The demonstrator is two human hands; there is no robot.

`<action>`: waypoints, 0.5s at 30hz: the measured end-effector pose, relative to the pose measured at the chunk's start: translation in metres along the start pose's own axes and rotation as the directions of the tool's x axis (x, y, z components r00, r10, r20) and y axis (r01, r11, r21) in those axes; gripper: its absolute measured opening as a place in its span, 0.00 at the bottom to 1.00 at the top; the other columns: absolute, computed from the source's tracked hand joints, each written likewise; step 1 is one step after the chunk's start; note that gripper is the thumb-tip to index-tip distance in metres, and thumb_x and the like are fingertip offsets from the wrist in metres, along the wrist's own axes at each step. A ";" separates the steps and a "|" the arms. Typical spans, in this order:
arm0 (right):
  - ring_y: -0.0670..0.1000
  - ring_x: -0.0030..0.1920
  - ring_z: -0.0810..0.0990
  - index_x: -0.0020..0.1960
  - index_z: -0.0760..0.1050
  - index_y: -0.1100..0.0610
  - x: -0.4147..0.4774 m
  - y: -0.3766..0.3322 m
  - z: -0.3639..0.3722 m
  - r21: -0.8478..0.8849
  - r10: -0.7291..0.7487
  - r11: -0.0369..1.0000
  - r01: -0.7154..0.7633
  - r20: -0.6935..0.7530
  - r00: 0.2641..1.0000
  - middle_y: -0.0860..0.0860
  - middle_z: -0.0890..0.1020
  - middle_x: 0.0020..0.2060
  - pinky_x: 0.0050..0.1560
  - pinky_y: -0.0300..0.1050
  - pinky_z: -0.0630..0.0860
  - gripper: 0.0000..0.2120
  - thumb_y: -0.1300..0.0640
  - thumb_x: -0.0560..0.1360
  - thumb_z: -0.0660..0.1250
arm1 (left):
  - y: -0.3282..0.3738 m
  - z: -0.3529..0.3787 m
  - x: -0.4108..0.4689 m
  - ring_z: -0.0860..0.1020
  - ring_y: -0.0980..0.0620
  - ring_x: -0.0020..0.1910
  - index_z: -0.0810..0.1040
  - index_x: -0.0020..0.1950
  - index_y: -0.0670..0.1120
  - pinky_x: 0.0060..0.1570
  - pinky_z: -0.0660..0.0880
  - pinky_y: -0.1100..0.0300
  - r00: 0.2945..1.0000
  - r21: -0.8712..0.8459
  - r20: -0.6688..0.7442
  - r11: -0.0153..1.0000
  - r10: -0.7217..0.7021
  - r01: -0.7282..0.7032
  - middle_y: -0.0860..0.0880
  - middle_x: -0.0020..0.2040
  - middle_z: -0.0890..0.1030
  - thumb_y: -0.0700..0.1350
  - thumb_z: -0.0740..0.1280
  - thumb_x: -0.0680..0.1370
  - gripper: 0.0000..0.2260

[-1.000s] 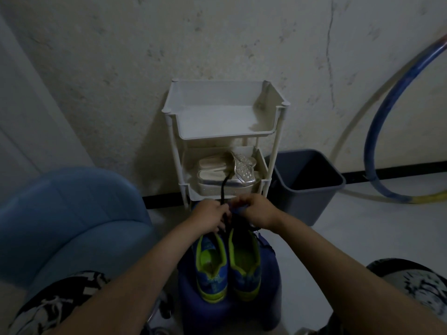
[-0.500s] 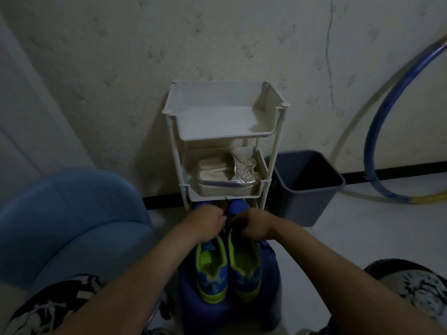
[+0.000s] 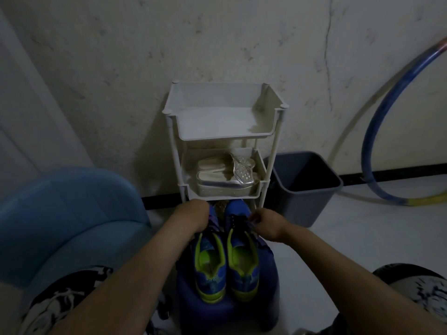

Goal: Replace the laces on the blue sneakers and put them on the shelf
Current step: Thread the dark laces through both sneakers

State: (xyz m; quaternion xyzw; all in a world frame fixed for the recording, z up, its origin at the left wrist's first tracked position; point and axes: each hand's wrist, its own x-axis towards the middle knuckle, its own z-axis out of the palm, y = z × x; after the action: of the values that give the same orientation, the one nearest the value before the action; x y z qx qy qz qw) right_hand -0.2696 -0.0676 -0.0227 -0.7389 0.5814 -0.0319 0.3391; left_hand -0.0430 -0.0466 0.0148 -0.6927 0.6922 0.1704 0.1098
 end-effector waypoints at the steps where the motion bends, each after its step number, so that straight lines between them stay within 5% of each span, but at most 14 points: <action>1: 0.52 0.52 0.80 0.62 0.76 0.54 -0.003 0.002 0.001 0.017 0.015 1.000 -0.016 0.024 1.000 0.53 0.80 0.58 0.51 0.43 0.79 0.15 0.58 0.76 0.67 | -0.001 -0.003 -0.002 0.78 0.44 0.56 0.77 0.59 0.41 0.52 0.75 0.52 0.999 0.052 0.010 0.998 -0.043 0.043 0.42 0.58 0.78 0.40 0.63 0.79 0.10; 5: 0.52 0.55 0.81 0.60 0.79 0.56 -0.016 0.006 0.004 -0.084 -0.009 0.996 0.016 0.081 0.997 0.53 0.82 0.55 0.54 0.43 0.78 0.14 0.61 0.75 0.66 | 0.006 -0.006 -0.006 0.66 0.42 0.69 0.69 0.72 0.48 0.64 0.68 0.48 1.000 0.283 -0.023 0.959 -0.012 0.018 0.43 0.70 0.68 0.45 0.65 0.78 0.22; 9: 0.52 0.55 0.81 0.55 0.82 0.58 -0.019 0.007 0.005 -0.141 -0.032 0.989 0.037 0.038 0.999 0.55 0.83 0.54 0.53 0.41 0.76 0.10 0.57 0.77 0.68 | 0.033 0.012 -0.011 0.74 0.44 0.61 0.82 0.57 0.51 0.62 0.69 0.50 0.978 0.108 0.085 0.974 0.190 -0.198 0.47 0.58 0.79 0.46 0.62 0.76 0.13; 12: 0.49 0.52 0.81 0.53 0.82 0.56 -0.020 0.006 0.000 -0.107 -0.032 0.994 0.033 0.015 0.999 0.52 0.84 0.52 0.50 0.40 0.77 0.09 0.59 0.74 0.70 | 0.040 0.022 -0.013 0.78 0.44 0.50 0.78 0.40 0.46 0.51 0.72 0.51 0.973 0.148 0.110 0.964 0.204 -0.219 0.48 0.40 0.76 0.45 0.64 0.75 0.06; 15: 0.51 0.46 0.84 0.48 0.83 0.60 -0.018 0.007 -0.009 -0.080 0.002 0.997 -0.004 -0.037 0.999 0.55 0.85 0.45 0.47 0.44 0.81 0.07 0.58 0.73 0.69 | 0.036 0.025 -0.006 0.79 0.44 0.47 0.79 0.42 0.42 0.45 0.75 0.51 0.977 0.042 0.106 0.981 0.182 -0.188 0.45 0.43 0.79 0.42 0.62 0.77 0.08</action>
State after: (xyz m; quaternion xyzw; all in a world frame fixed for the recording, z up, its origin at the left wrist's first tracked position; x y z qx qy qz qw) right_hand -0.2853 -0.0568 -0.0133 -0.7503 0.5895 -0.0218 0.2985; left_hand -0.0810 -0.0316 -0.0028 -0.6126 0.7513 0.1969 0.1467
